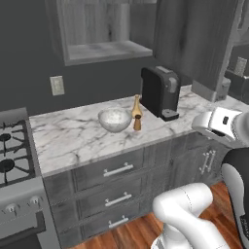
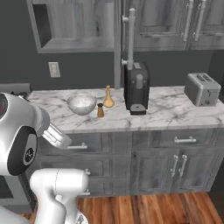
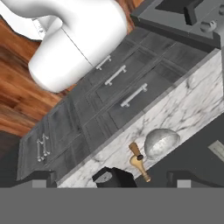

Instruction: Retrieve the bottle and the shaker from the cabinet and place them next to the mixing bowl on the counter. Then add garlic from the fridge to the mixing bowl.

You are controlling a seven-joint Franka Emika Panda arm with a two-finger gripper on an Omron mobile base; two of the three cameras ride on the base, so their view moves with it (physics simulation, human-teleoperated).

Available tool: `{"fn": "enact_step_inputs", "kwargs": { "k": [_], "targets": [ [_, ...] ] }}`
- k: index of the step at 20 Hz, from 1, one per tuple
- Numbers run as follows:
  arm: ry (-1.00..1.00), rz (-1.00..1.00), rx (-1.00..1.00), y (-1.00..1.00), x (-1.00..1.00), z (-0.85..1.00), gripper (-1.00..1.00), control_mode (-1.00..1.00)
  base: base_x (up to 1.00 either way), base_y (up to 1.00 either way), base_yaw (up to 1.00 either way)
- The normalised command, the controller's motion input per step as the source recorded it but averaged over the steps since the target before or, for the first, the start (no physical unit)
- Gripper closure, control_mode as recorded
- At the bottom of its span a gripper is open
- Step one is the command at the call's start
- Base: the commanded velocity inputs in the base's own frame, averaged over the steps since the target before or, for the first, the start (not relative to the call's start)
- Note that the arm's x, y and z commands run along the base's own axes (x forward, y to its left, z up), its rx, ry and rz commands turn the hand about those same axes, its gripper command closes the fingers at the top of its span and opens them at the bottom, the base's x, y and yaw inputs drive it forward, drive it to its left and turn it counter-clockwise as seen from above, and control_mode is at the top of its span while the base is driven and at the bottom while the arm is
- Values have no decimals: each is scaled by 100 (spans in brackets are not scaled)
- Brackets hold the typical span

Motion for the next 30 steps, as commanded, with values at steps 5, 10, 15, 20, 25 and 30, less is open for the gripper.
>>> {"fn": "enact_step_inputs", "kwargs": {
  "k": [5, 10, 15, 20, 25, 30],
  "targets": [
    [0, 0, 0, 0, 0, 0, -100, 100, -40, 21, -30],
    [0, 0, 0, 0, 0, 0, -100, 100, -42, 18, -30],
    [0, 0, 0, 0, 0, 0, -100, 100, -41, 18, -30],
    [0, 0, 0, 0, 0, 0, -100, 100, -40, 18, -31],
    [0, 0, 0, 0, 0, 0, -100, 100, -39, 17, -32],
    [0, 0, 0, 0, 0, 0, -100, 100, -42, 13, -34]
  ]
}}
